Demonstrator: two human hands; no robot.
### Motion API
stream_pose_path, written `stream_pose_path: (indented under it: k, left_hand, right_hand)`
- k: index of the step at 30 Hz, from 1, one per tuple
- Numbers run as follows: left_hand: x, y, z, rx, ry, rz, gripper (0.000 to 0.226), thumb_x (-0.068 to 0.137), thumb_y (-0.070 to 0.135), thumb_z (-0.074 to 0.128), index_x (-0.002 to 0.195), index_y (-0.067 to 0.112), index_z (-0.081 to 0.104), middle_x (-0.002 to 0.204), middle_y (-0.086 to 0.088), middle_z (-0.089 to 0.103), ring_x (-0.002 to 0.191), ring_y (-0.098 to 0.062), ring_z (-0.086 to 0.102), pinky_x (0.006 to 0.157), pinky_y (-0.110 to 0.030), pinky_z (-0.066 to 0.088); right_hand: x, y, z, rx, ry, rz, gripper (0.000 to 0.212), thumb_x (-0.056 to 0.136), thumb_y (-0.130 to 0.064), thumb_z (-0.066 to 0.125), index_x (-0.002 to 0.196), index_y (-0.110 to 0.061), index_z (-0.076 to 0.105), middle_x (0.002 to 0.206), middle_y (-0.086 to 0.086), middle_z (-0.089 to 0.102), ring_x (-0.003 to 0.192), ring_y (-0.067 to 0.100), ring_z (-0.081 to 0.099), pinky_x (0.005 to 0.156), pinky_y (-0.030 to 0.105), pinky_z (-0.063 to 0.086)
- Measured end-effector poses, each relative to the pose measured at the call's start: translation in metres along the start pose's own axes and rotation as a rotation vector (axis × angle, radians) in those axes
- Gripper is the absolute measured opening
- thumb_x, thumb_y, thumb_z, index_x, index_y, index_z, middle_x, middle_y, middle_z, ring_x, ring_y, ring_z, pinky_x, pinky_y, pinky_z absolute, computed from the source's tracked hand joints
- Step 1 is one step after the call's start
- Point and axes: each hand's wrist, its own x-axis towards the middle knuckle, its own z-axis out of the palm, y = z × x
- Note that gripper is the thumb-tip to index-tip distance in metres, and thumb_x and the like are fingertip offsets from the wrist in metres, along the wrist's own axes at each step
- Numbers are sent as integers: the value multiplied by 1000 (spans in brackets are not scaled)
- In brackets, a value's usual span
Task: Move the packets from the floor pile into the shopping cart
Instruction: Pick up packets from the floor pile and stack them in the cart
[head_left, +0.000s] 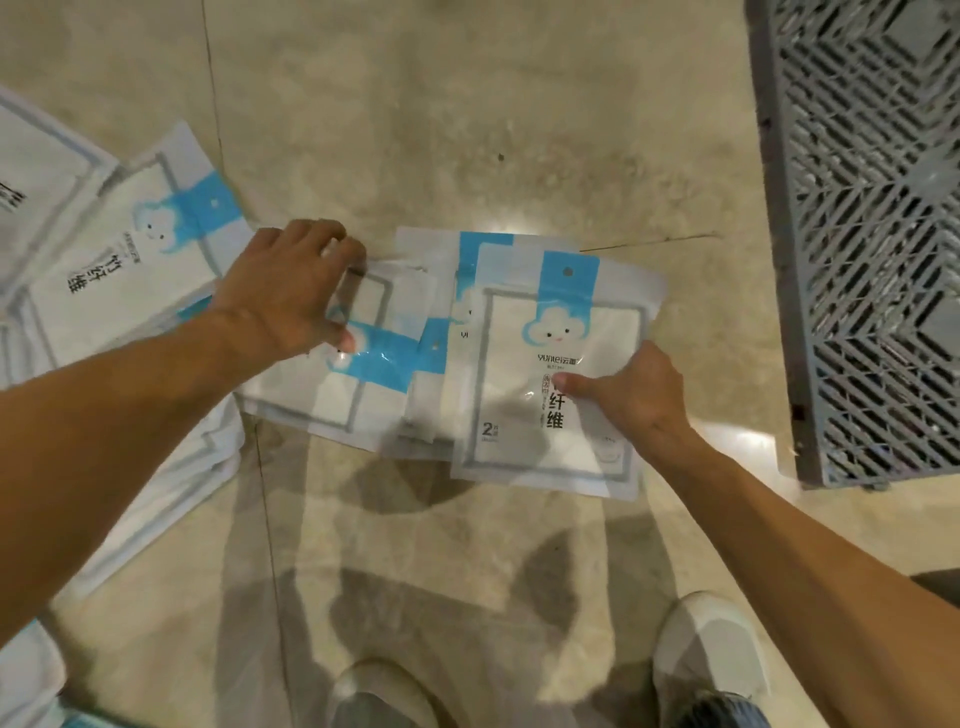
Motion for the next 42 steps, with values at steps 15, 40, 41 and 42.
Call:
stream_pose_path:
  k: [15, 40, 41, 42]
  left_hand:
    - [-39, 39, 21, -472, -266, -111, 42, 79, 39, 84, 108, 20, 60, 100, -1, 63, 92, -23, 57, 74, -31, 37]
    - [-321, -35, -336, -1958, 278, -407, 60, 70, -2, 70, 128, 10, 61, 117, -17, 74, 97, -34, 75, 70, -44, 64]
    - [-343, -38, -363, -1984, 285, -392, 59, 71, -3, 71, 128, 12, 61, 116, -18, 74, 96, -36, 75, 68, -45, 64]
    - [-365, -41, -389, -2002, 293, -381, 60, 73, 1, 75, 129, 12, 60, 116, -18, 74, 98, -39, 74, 68, -48, 63]
  right_hand:
    - [-32, 33, -36, 692, -146, 95, 37, 81, 2, 80, 111, -15, 67, 104, 3, 80, 93, 25, 78, 75, 39, 64]
    - [-306, -268, -297, 555, -381, -238, 35, 87, 4, 70, 121, 1, 67, 110, 18, 77, 97, 36, 76, 82, 48, 64]
    - [-331, -289, -314, 536, -411, -254, 32, 88, 5, 68, 120, 1, 69, 110, 19, 77, 95, 36, 76, 79, 46, 64]
    - [-357, -309, -331, 527, -436, -266, 31, 88, 5, 66, 119, 1, 70, 109, 20, 77, 93, 36, 77, 77, 45, 64]
